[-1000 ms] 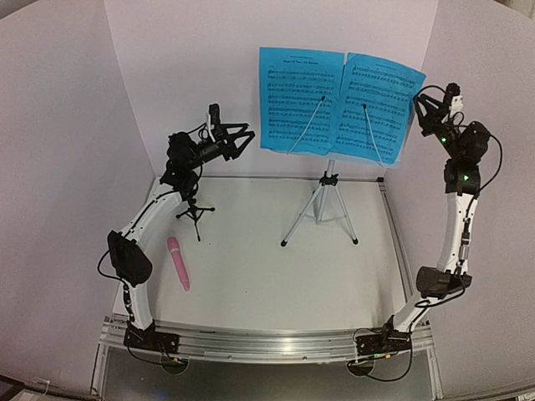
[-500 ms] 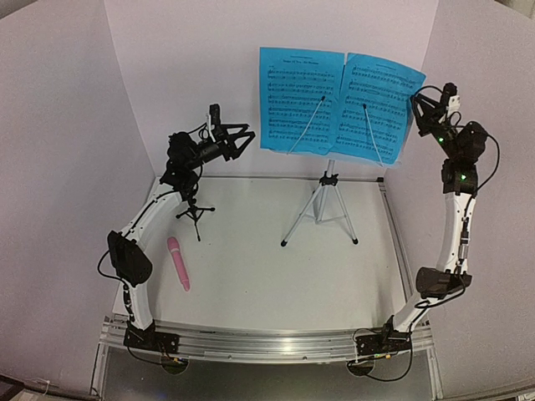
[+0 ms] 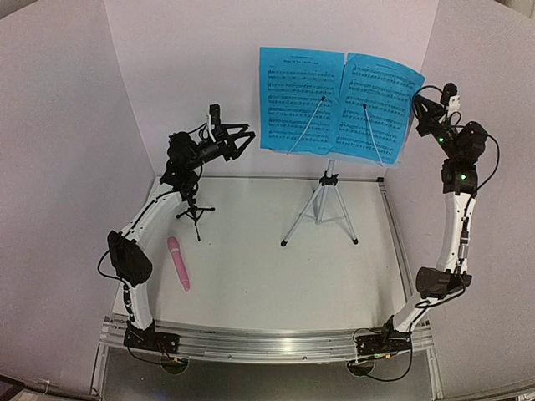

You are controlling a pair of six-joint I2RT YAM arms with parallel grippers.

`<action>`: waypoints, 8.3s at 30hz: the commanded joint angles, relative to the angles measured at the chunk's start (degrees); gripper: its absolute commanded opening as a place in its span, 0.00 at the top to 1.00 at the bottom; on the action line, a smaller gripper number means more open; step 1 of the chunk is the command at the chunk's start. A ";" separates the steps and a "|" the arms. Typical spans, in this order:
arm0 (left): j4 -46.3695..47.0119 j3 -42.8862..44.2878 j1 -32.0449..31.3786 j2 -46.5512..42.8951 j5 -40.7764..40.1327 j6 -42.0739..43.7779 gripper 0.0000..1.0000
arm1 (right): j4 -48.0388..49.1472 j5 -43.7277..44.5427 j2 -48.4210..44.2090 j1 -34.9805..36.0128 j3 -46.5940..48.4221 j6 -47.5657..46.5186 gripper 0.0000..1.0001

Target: Set up the instrument practice props

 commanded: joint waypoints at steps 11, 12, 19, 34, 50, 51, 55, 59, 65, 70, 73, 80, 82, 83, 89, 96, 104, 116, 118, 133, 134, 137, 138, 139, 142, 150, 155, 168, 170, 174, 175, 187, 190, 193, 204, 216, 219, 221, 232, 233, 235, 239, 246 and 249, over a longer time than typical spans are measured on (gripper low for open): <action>0.83 2.70 0.19 -0.07 0.50 0.33 0.27 | 0.52 4.94 -1.30 0.24 0.07 -6.36 1.00; 0.77 2.67 0.20 -0.17 0.50 0.40 0.27 | 0.36 5.23 -1.29 0.25 0.44 -6.86 1.00; 0.65 2.61 0.20 -0.23 0.48 0.75 0.27 | -2.50 6.05 -0.65 0.26 3.20 -11.39 1.00; 0.25 2.89 0.20 -0.33 0.57 1.33 0.27 | -7.91 4.18 0.56 0.13 6.72 -16.50 1.00; 0.30 3.18 0.20 -0.22 0.56 1.07 0.27 | -7.65 6.03 2.54 0.11 10.02 -16.20 1.00; 0.32 3.15 0.20 -0.21 0.52 1.08 0.27 | -7.62 6.04 2.77 0.09 10.64 -16.36 1.00; 0.39 3.35 0.20 -0.07 0.53 1.07 0.27 | -7.67 5.83 3.22 0.12 11.41 -16.57 1.00; 0.39 3.36 0.28 0.00 0.49 1.13 0.27 | -7.66 5.20 2.62 0.11 9.57 -16.53 1.00; 0.39 3.37 0.28 -0.03 0.52 1.09 0.26 | -7.76 5.19 2.28 0.12 8.93 -17.40 1.00; 0.25 3.34 0.36 -0.02 0.55 1.07 0.26 | -7.81 5.34 2.24 0.09 8.86 -18.23 1.00; 0.25 3.25 0.38 -0.02 0.57 1.10 0.26 | -7.81 5.36 2.49 0.13 9.48 -18.41 1.00; 0.39 3.25 0.45 -0.02 0.67 0.94 0.26 | -7.82 5.33 2.96 0.12 10.08 -18.71 1.00; 0.49 3.28 0.46 -0.04 0.67 0.89 0.26 | -7.84 5.19 2.98 0.12 10.10 -18.69 1.00; 0.53 3.25 0.49 -0.04 0.67 0.89 0.26 | -7.84 5.17 2.98 0.16 10.11 -18.72 1.00; 0.57 2.69 0.62 -0.39 0.87 1.09 0.26 | -7.84 4.28 2.61 0.09 10.04 -18.02 0.93; -0.24 -0.06 0.79 -4.47 3.31 4.00 0.26 | -7.61 5.74 -3.78 0.12 2.85 -17.65 0.66; -7.18 -7.30 1.95 -15.19 4.74 15.08 0.21 | -7.49 10.86 -13.78 0.14 -9.02 -15.34 0.41; -28.30 -30.23 4.50 -46.34 -14.04 27.94 0.18 | -6.52 4.79 -25.29 0.35 -27.82 4.94 0.19; -32.29 -34.29 4.51 -50.35 -19.99 27.20 0.17 | -5.71 0.39 -27.07 1.39 -30.74 7.46 0.19; -51.17 -66.60 13.61 -58.60 -44.10 -0.71 0.19 | -8.80 25.48 -26.78 59.91 -57.97 -11.33 0.19; -51.25 -67.99 13.65 -57.16 -44.50 -1.43 0.19 | -8.85 27.29 -24.68 62.29 -58.30 -11.39 0.19; -52.53 -69.36 13.67 -50.67 -44.12 -3.46 0.19 | -7.14 29.44 -19.88 65.63 -59.57 -9.21 0.19; -52.07 -68.87 13.68 -48.31 -43.68 -2.92 0.20 | -6.79 29.90 -18.11 66.00 -59.65 -8.40 0.19; -51.33 -68.68 13.62 -46.26 -42.91 -2.43 0.20 | -6.64 30.32 -16.59 66.26 -59.62 -7.99 0.19; -50.47 -68.41 13.63 -41.21 -41.09 -2.04 0.18 | -5.90 31.28 -13.57 66.62 -59.60 -5.58 0.19; -51.58 -67.69 13.68 -27.44 -42.24 3.60 0.24 | -3.79 32.07 -8.73 66.63 -59.34 -5.81 0.19; -46.94 -67.89 13.66 -25.81 -39.73 3.55 0.25 | -3.59 34.43 -8.41 66.66 -60.04 -6.10 0.18; -46.96 -65.87 15.08 -16.74 -38.77 1.26 0.61 | -3.60 36.89 -9.68 66.62 -59.61 -6.49 0.18; -47.81 -65.19 15.07 -15.55 -38.89 1.12 0.88 | -3.61 37.63 -10.62 66.67 -60.13 -5.80 0.18; -50.45 -64.90 15.08 -17.49 -41.87 1.48 1.00 | -3.58 39.03 -13.10 66.68 -61.97 -4.58 0.18; -51.63 -64.70 15.17 -18.50 -42.97 1.70 1.00 | -3.51 39.38 -13.67 66.65 -62.32 -4.39 0.18; -50.57 -50.15 20.15 -38.78 -50.21 9.48 1.00 | -3.38 38.02 -13.69 66.64 -60.13 -6.91 0.18; -40.24 -50.11 20.13 -43.84 -50.50 18.81 1.00 | -3.15 37.85 -13.61 66.66 -60.55 -7.07 0.18; -26.93 -51.12 20.09 -47.26 -48.52 27.35 1.00 | -2.80 38.22 -13.46 66.63 -61.30 -6.96 0.17; 10.32 -48.57 15.24 -42.69 -22.11 37.86 1.00 | -1.87 37.78 -11.76 66.67 -60.79 -7.06 0.17; 19.22 -49.34 12.65 -35.98 -26.58 29.55 1.00 | -1.85 39.92 -14.20 66.68 -62.16 -7.07 0.17; 17.81 -51.83 12.61 -38.44 -28.26 28.33 1.00 | -1.87 40.50 -15.08 66.69 -62.69 -7.07 0.16; 18.35 -54.17 12.64 -39.44 -29.15 26.72 1.00 | -1.78 40.83 -15.16 66.65 -62.89 -7.45 0.16; 19.73 -59.37 12.67 -38.18 -30.54 26.85 0.98 | -1.87 40.09 -13.40 66.54 -61.13 -9.74 0.15; 20.36 -59.68 12.67 -37.97 -30.43 27.10 0.96 | -1.87 40.00 -13.37 66.58 -61.20 -9.64 0.15; 21.07 -60.10 12.64 -37.61 -30.00 27.84 0.86 | -1.87 39.78 -13.28 66.57 -61.20 -9.42 0.14; 19.66 -59.83 12.67 -37.46 -30.23 27.75 0.37 | -1.91 39.90 -13.44 66.55 -61.30 -9.60 0.14; 16.18 -59.53 12.67 -39.77 -28.18 28.32 0.01 | -1.87 39.58 -13.11 66.53 -61.26 -9.65 0.14; 15.35 -59.44 12.65 -40.23 -28.59 28.40 0.01 | -1.89 39.12 -12.69 66.45 -60.94 -9.73 0.13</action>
